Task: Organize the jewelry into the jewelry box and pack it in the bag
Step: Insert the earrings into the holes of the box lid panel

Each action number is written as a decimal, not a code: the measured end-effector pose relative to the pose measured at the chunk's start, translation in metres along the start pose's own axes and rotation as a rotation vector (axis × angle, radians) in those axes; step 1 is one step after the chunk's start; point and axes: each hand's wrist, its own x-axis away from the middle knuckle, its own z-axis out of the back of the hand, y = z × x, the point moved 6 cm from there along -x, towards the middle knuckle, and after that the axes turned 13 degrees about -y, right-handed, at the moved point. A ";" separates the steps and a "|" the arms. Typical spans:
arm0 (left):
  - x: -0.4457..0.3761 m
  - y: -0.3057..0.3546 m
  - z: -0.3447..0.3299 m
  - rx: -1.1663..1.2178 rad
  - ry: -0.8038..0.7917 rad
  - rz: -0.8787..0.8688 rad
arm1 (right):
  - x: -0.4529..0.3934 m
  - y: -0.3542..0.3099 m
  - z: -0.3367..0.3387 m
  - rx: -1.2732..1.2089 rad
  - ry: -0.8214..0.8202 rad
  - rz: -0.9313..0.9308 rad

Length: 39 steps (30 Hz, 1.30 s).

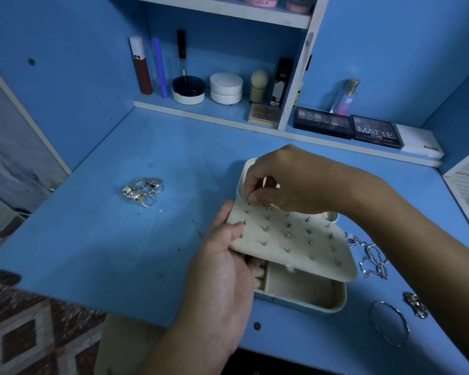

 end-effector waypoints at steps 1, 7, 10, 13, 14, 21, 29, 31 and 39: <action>0.000 0.000 0.000 -0.004 0.000 0.001 | 0.000 0.000 0.000 0.007 -0.007 -0.003; 0.000 0.000 0.001 -0.017 0.001 0.004 | -0.003 -0.002 0.000 0.041 -0.065 -0.030; 0.000 0.000 0.001 -0.006 0.009 0.003 | -0.004 -0.001 0.001 0.021 -0.076 -0.043; 0.000 0.000 0.000 0.005 0.003 0.002 | -0.003 0.002 0.006 -0.060 -0.062 -0.049; 0.000 0.000 0.000 0.007 0.001 0.001 | -0.002 0.002 0.006 -0.075 -0.062 -0.045; 0.000 0.000 0.000 0.009 0.001 -0.002 | -0.003 0.001 0.003 -0.034 -0.070 -0.038; 0.001 0.001 0.000 0.013 0.005 -0.002 | -0.004 0.003 0.004 -0.074 -0.058 -0.049; 0.001 0.001 0.000 0.018 0.010 -0.002 | -0.004 0.003 0.003 -0.051 -0.063 -0.048; 0.001 0.001 0.000 0.006 0.013 -0.003 | -0.002 0.002 0.003 -0.034 -0.063 -0.041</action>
